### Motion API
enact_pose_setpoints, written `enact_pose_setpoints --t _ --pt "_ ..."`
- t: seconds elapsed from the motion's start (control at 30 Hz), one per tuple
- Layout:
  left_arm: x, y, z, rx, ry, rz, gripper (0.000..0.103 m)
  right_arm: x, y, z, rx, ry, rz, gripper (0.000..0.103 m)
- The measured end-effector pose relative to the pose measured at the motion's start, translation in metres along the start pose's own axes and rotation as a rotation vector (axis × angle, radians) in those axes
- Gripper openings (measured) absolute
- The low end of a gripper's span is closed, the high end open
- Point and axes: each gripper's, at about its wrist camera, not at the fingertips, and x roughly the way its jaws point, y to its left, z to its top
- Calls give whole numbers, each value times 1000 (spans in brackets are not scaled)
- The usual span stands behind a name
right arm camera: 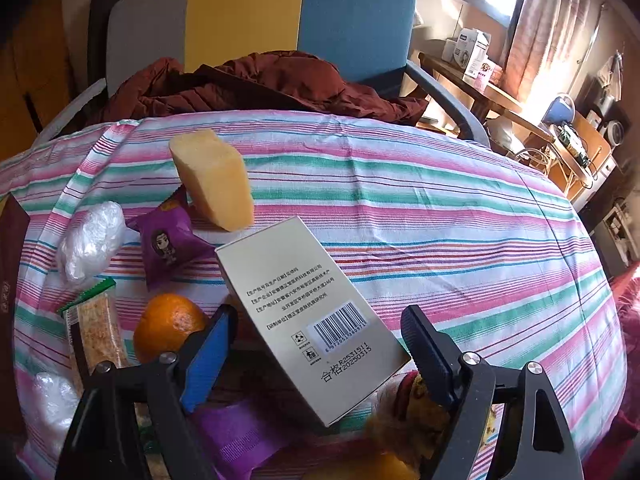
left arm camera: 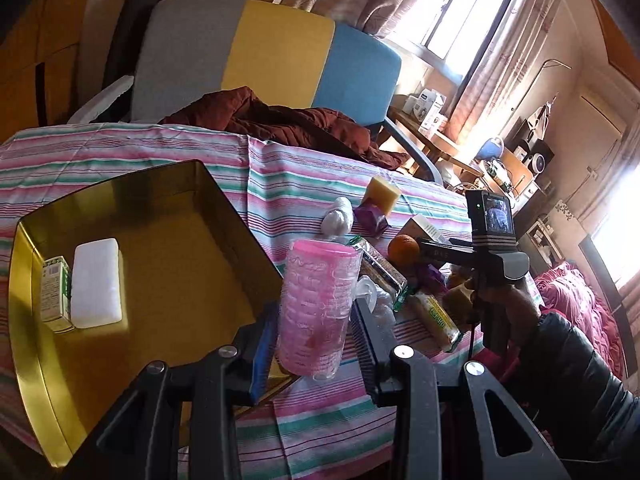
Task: Organize objects
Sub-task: 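Lift pink container with left tool while right tool grasps white barcode box, then lower pink container into tray with left tool while right tool places white box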
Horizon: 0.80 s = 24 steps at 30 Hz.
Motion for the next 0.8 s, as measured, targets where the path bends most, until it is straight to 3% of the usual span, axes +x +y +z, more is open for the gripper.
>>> enact_pose_setpoints --t 0.13,0.23,0.43,0.6,0.8 --pt "-5 12 -5 -25 1 16 36 -4 1 0 -15 -18 0 60" --pt "-11 22 -9 -42 -2 40 36 -9 -2 1 7 -30 2 52" --pt "-40 66 -24 -107 -12 135 36 -31 -22 7 105 -110 19 51" --pt "-57 109 -44 -163 10 227 36 -60 -28 9 165 -194 93 51" --pt "-54 125 -60 -184 49 284 36 -113 -11 11 140 -299 177 51"
